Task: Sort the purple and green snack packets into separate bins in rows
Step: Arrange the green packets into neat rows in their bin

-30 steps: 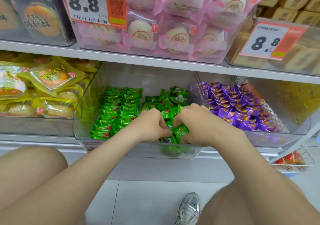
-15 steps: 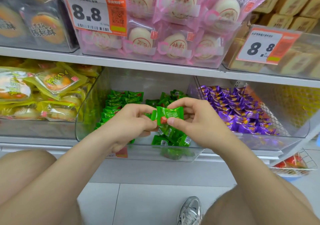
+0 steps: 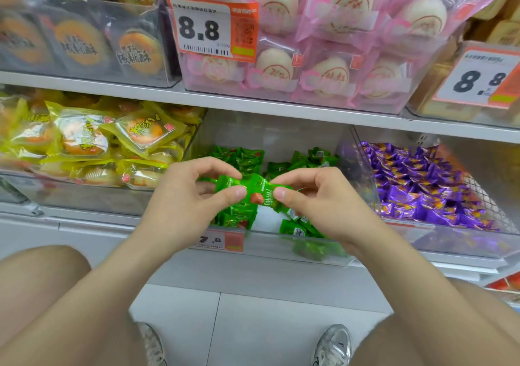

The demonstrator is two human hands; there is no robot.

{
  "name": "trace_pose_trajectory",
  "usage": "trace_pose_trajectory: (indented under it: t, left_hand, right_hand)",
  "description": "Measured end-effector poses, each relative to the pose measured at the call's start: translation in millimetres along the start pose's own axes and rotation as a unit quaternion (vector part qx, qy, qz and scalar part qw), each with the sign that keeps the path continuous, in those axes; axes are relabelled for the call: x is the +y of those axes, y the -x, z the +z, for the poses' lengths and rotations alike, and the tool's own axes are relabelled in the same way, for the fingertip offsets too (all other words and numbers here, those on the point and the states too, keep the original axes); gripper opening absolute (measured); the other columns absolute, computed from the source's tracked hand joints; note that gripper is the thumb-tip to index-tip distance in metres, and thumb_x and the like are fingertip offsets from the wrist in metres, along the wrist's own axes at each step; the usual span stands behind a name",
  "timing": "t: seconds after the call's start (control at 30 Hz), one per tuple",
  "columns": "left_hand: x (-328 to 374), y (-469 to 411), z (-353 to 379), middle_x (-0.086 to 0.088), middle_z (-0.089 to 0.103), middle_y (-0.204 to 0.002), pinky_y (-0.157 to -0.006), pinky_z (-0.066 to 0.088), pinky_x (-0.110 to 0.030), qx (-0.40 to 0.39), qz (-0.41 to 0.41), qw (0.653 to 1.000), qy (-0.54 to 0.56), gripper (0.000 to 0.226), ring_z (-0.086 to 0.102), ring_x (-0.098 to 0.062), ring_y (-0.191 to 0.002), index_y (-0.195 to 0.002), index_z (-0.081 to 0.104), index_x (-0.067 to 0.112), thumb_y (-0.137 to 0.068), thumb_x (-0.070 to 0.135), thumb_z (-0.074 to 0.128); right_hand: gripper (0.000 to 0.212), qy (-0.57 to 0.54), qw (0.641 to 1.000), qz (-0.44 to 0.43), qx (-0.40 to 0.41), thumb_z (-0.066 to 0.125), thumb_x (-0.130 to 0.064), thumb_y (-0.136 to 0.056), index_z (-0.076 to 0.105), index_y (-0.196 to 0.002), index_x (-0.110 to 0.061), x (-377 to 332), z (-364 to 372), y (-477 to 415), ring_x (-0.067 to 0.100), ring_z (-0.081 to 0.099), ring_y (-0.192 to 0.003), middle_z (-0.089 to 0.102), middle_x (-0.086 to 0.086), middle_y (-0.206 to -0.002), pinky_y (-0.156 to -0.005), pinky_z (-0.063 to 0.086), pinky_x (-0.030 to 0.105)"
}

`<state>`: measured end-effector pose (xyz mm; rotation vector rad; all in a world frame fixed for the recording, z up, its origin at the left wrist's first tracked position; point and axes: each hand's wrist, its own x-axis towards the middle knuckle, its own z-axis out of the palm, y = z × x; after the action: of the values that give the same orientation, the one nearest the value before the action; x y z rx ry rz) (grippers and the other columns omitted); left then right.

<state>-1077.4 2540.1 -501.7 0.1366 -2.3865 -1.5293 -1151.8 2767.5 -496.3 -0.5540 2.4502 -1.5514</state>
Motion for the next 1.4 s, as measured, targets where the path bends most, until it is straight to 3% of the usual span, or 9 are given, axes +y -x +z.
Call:
trace_pose_trajectory:
  t: [0.17, 0.27, 0.4, 0.63, 0.83, 0.9, 1.03, 1.2, 1.4]
  left_hand:
    - [-15.2, 1.7, -13.6, 0.023, 0.073, -0.098, -0.079, 0.063, -0.030, 0.067, 0.019, 0.996, -0.062, 0.016, 0.073, -0.003, -0.087, -0.099, 0.074, 0.034, -0.087, 0.029, 0.083]
    - [-17.9, 3.9, -14.7, 0.016, 0.076, -0.093, -0.078, 0.064, -0.041, 0.072, 0.045, 0.990, -0.112, 0.018, 0.075, -0.009, -0.083, -0.107, 0.076, 0.035, -0.090, 0.036, 0.078]
    - [-18.6, 6.1, -17.1, 0.016, 0.074, -0.104, -0.084, 0.058, -0.036, 0.072, 0.111, 0.972, -0.193, 0.019, 0.068, -0.004, -0.091, -0.112, 0.078, 0.033, -0.092, 0.036, 0.077]
    - [-21.3, 4.6, -19.0, 0.021, 0.071, -0.095, -0.072, 0.039, -0.009, 0.052, 0.109, 0.966, -0.228, 0.021, 0.062, 0.003, -0.077, -0.110, 0.080, 0.037, -0.090, 0.037, 0.081]
    - [-22.7, 5.9, -19.8, 0.029, 0.066, -0.084, -0.070, 0.051, -0.020, 0.040, 0.083, 0.972, -0.217, 0.021, 0.067, 0.000, -0.068, -0.109, 0.079, 0.038, -0.089, 0.040, 0.080]
    - [-22.8, 5.5, -19.6, 0.028, 0.064, -0.081, -0.069, 0.053, -0.025, 0.028, 0.081, 0.973, -0.215, 0.018, 0.066, 0.000, -0.067, -0.108, 0.078, 0.040, -0.090, 0.041, 0.079]
    - [-22.8, 2.2, -16.9, 0.023, 0.062, -0.065, -0.057, 0.042, -0.015, -0.007, 0.070, 0.982, -0.173, 0.012, 0.060, -0.003, -0.058, -0.102, 0.076, 0.038, -0.091, 0.035, 0.079]
    - [-20.7, 3.5, -13.3, 0.015, 0.073, -0.083, -0.073, 0.058, -0.022, -0.062, 0.059, 0.986, -0.142, 0.019, 0.071, -0.002, -0.082, -0.108, 0.077, 0.038, -0.089, 0.041, 0.080]
    - [-22.3, 4.9, -7.4, 0.017, 0.071, -0.103, -0.083, 0.056, -0.022, -0.065, 0.097, 0.964, -0.238, 0.018, 0.065, 0.002, -0.092, -0.115, 0.075, 0.028, -0.101, 0.030, 0.065]
  right_hand:
    - [0.010, 0.270, 0.961, -0.050, -0.043, 0.084, -0.028, -0.086, 0.084, -0.095, -0.027, 5.8, 24.5, -16.1, 0.000, 0.062, -0.069, 0.066, -0.021, -0.072, -0.074, 0.051, 0.019]
    - [0.007, 0.315, 0.943, -0.058, -0.088, 0.085, -0.023, -0.080, 0.084, -0.086, -0.023, 3.7, 46.3, -24.8, 0.009, 0.064, -0.082, 0.066, -0.017, -0.070, -0.086, 0.057, 0.031]
    - [0.006, 0.339, 0.934, -0.027, -0.113, 0.083, -0.017, -0.074, 0.082, -0.071, -0.021, -0.5, 55.4, -38.5, 0.013, 0.066, -0.086, 0.067, -0.015, -0.062, -0.084, 0.060, 0.035]
    - [0.010, 0.341, 0.931, -0.017, -0.130, 0.083, -0.015, -0.073, 0.079, -0.066, -0.019, 2.0, 68.8, -47.2, 0.001, 0.066, -0.065, 0.072, -0.006, -0.061, -0.064, 0.055, 0.025]
    - [0.021, 0.322, 0.938, -0.010, -0.128, 0.088, -0.038, -0.079, 0.080, -0.070, -0.020, 3.8, 54.7, -48.5, 0.005, 0.068, -0.077, 0.073, -0.004, -0.061, -0.077, 0.059, 0.033]
    - [0.010, 0.246, 0.962, -0.004, -0.121, 0.074, -0.022, -0.092, 0.080, -0.084, -0.019, -0.6, 44.1, -47.9, 0.007, 0.074, -0.064, 0.075, 0.001, -0.063, -0.078, 0.063, 0.036]
    - [0.028, 0.058, 0.990, -0.050, -0.122, 0.070, -0.010, -0.091, 0.078, -0.113, -0.025, -14.9, 29.6, -34.3, 0.012, 0.077, -0.086, 0.080, 0.001, -0.091, -0.086, 0.063, 0.036]
    - [0.013, 0.087, 0.985, -0.064, -0.137, 0.079, -0.020, -0.094, 0.079, -0.106, -0.016, -13.5, 24.7, -23.3, 0.015, 0.077, -0.071, 0.078, 0.002, -0.076, -0.076, 0.065, 0.038]
    - [0.007, 0.229, 0.956, -0.061, -0.175, 0.080, -0.029, -0.091, 0.083, -0.097, -0.025, 4.5, 24.7, -33.9, 0.003, 0.073, -0.069, 0.077, -0.007, -0.074, -0.078, 0.062, 0.032]
